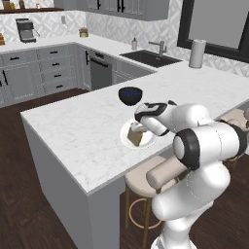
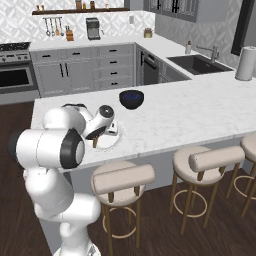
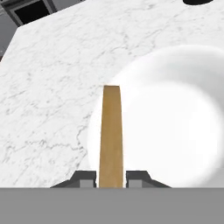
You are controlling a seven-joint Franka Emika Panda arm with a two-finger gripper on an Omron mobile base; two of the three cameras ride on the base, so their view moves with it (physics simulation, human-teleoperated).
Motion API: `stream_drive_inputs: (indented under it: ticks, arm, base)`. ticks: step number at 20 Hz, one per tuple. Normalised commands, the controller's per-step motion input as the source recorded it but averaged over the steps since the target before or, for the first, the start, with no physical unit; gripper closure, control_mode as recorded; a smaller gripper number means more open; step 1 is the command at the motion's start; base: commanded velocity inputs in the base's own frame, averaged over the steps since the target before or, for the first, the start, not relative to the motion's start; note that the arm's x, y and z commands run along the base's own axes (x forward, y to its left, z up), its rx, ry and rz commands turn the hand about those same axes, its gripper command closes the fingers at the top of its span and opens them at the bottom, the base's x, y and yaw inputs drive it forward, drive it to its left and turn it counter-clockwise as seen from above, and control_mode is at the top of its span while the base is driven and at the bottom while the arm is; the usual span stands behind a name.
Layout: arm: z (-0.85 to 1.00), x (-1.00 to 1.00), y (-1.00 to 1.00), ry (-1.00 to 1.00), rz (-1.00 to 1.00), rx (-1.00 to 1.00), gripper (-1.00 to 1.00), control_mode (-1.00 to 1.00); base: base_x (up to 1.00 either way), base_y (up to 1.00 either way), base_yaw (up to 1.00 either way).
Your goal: Start the toaster. Once the lever pops up, take the bread to the plate on the dining counter.
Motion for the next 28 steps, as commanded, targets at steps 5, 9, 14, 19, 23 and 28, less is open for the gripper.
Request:
stream_drive_inputs:
  ticks: [5, 9, 14, 19, 23, 28]
  arm:
    - [0.00, 0.12, -0.02, 0.00, 0.00, 0.00, 1.00, -1.00]
    - [0.00, 0.00, -0.04, 0.00, 0.00, 0.00, 1.00, -1.00]
    - [0.00, 0.00, 0.00, 0.00, 0.00, 0.00, -1.00, -1.00]
    - [0.00, 0.01, -0.01, 0.00, 0.00, 0.00, -1.00, -1.00]
    - [0.14, 0.00, -0.02, 0.00, 0.00, -0.07, -1.00, -1.00]
    - [0.35, 0.00, 0.00, 0.00, 0.00, -0.13, -1.00, -1.00]
  base:
    - [0.00, 0.00, 0.00]
    - [0.00, 0.00, 0.00]
    - [0.00, 0.00, 0.00]
    - [0.00, 0.00, 0.00]
    - [0.00, 0.00, 0.00]
    - [0.00, 0.00, 0.00]
